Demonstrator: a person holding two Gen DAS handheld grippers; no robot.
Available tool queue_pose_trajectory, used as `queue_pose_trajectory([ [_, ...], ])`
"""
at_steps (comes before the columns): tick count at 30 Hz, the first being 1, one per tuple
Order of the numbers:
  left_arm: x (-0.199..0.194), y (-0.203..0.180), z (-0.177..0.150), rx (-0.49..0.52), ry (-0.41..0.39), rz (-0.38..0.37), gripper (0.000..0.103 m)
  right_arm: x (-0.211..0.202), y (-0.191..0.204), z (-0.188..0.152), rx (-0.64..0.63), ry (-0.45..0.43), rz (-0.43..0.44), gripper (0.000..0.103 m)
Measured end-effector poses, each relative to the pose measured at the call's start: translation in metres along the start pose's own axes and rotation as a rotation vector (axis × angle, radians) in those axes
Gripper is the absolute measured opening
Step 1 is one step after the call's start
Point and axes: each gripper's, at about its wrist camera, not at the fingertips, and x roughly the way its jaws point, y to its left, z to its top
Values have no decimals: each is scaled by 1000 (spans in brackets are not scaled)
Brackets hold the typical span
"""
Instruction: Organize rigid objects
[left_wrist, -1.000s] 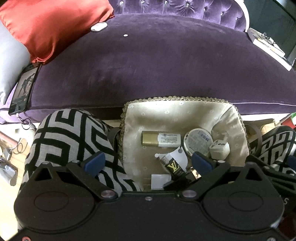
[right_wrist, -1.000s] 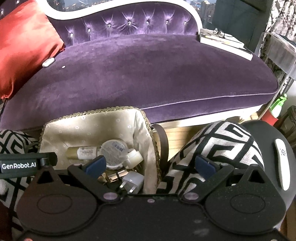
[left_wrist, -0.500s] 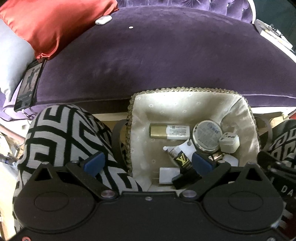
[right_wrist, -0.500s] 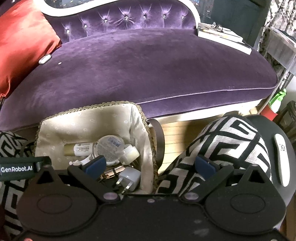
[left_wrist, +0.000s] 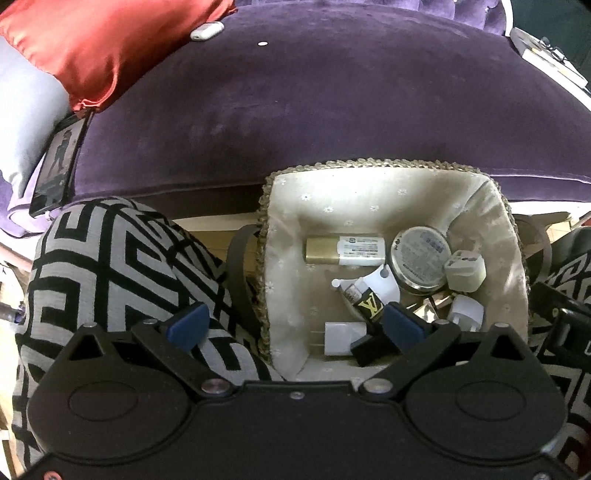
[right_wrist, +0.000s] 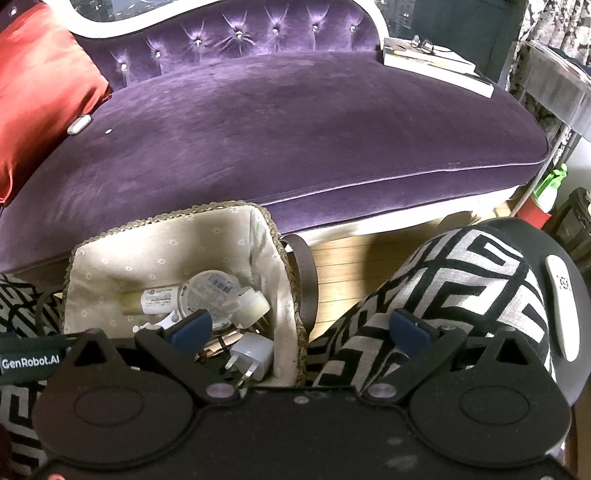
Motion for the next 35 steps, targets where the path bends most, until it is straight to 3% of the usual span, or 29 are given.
queue_pose_trajectory([
  [35, 5, -10, -2, 33, 9, 6, 98, -1, 6, -2, -22, -4, -13, 103],
])
